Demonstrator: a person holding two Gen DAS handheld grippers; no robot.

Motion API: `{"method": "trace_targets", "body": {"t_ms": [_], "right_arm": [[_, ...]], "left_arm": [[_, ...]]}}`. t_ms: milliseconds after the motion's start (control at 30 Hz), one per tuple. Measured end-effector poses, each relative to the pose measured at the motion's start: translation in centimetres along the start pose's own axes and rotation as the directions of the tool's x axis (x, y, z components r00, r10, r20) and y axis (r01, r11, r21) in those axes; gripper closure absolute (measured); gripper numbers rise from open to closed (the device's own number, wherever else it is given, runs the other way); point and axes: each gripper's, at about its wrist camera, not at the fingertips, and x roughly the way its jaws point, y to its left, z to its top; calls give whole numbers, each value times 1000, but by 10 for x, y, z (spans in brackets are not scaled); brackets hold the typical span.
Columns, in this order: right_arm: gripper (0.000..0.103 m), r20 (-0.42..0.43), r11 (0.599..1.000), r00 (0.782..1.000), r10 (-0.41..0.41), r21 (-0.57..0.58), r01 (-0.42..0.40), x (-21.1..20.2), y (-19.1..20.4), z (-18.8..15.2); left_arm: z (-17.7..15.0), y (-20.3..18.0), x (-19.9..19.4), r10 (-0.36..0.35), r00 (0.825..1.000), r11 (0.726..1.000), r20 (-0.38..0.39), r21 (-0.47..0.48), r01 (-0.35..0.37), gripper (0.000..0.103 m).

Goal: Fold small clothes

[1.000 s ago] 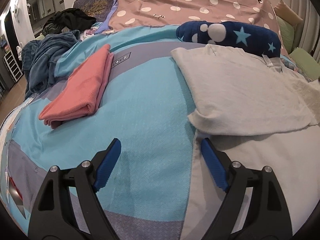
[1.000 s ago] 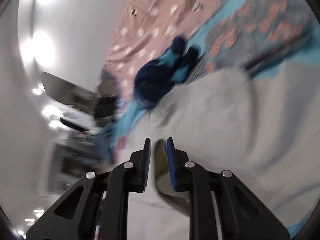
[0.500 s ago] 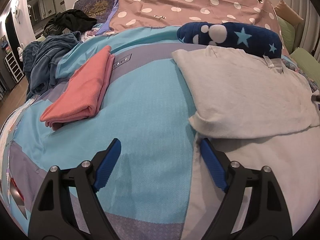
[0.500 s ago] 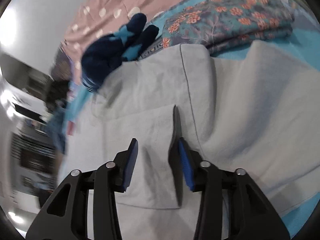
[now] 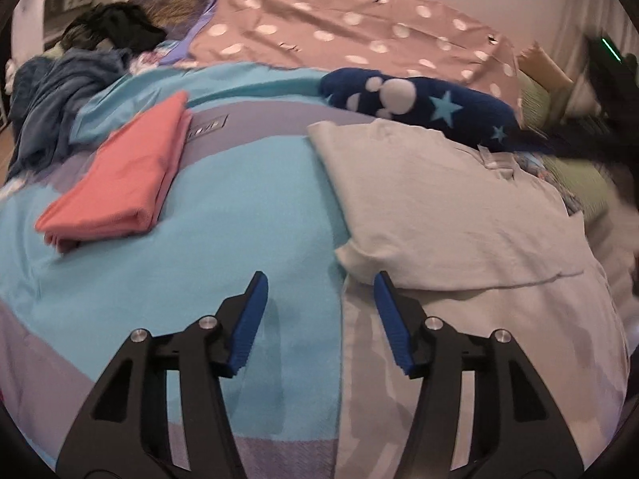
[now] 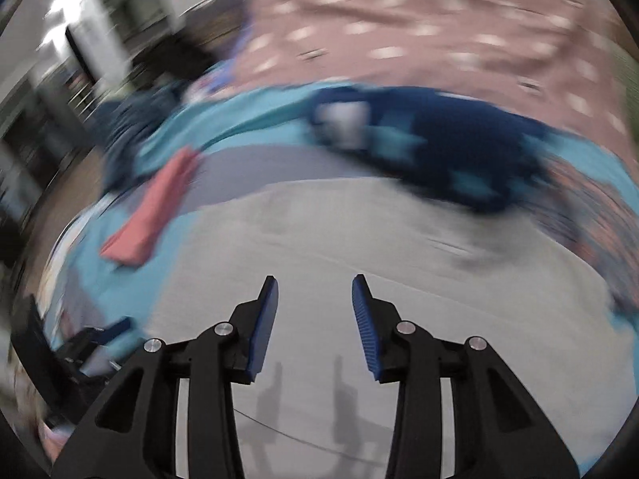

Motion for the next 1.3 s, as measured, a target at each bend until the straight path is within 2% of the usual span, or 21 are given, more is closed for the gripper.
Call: {"method": "trace_targets", "body": {"t_ms": [100, 167, 233, 300, 400, 433, 467, 500, 533, 567, 667, 767, 833, 933, 967, 1033, 1100, 1133, 1167, 1233, 1300], "right_arm": [[60, -95, 997, 995, 0, -76, -7, 53, 43, 40], [59, -136, 992, 991, -20, -125, 2, 80, 65, 59], [59, -170, 983, 984, -55, -185, 23, 102, 87, 72], [57, -213, 968, 973, -94, -247, 40, 127, 100, 80], [51, -262, 928, 944, -203, -359, 100, 155, 118, 79], [56, -264, 918, 937, -229, -380, 117, 162, 119, 79], [96, -253, 904, 932, -261, -404, 143, 167, 120, 77], [100, -239, 900, 933, -270, -406, 156, 167, 120, 76], [101, -218, 907, 941, -258, -390, 158, 165, 120, 78], [101, -197, 913, 948, -249, -375, 162, 162, 119, 80], [102, -179, 958, 965, -193, -249, 145, 163, 102, 90], [101, -161, 974, 981, -112, -215, 76, 171, 94, 88], [101, -107, 980, 992, -72, -194, 50, 164, 87, 88], [91, -49, 1000, 998, -26, -16, 25, 134, 58, 89], [86, -15, 1000, 1000, 7, 26, -6, 116, 48, 85], [85, 27, 999, 999, 42, 28, -42, 80, 35, 68], [85, 35, 996, 996, 87, 5, -87, 47, 23, 38], [85, 22, 995, 994, 104, -7, -104, 31, 15, 13], [85, 11, 994, 994, 105, -10, -105, 20, 9, -8], [84, -16, 996, 996, 82, 21, -82, -1, -10, -64], [77, -34, 994, 998, 54, 92, -51, -11, -34, -112]], "left_arm": [[3, -2, 8, -28, 1000, 999, -1, 15, 28, 50], [2, 4, 15, -131, 991, 991, -19, -10, 131, 67], [1, 12, 15, -192, 981, 980, -8, -56, 191, 67], [-1, 16, 13, -215, 976, 974, 10, -73, 216, 67], [-1, 12, 11, -237, 971, 970, 18, -60, 237, 68], [0, 10, 11, -245, 969, 968, 18, -52, 246, 68], [0, 6, 12, -257, 966, 966, 15, -41, 257, 70], [1, 3, 13, -262, 965, 965, 9, -31, 262, 76], [0, -2, 14, -257, 966, 966, 1, -17, 257, 94], [0, -5, 14, -230, 973, 973, 0, -7, 230, 96], [-4, -4, 7, -168, 986, 985, -6, -36, 168, 99], [-9, 9, 5, -91, 996, 991, -17, -100, 89, 103], [-10, 21, 3, -105, 994, 984, -6, -144, 103, 103], [-11, 31, 2, -151, 988, 971, 11, -185, 151, 103], [-11, 30, 0, -161, 987, 970, 24, -179, 163, 102], [-8, 26, -7, -188, 980, 969, 68, -148, 196, 102], [-6, 13, -15, -220, 969, 970, 113, -78, 230, 84], [-4, 6, -15, -223, 968, 972, 115, -47, 230, 66], [-3, -1, -12, -210, 973, 977, 99, -19, 213, 58], [-4, -7, -1, -195, 980, 981, 47, -6, 196, 57], [-2, -1, 17, -183, 983, 982, -29, -47, 181, 57]]}}
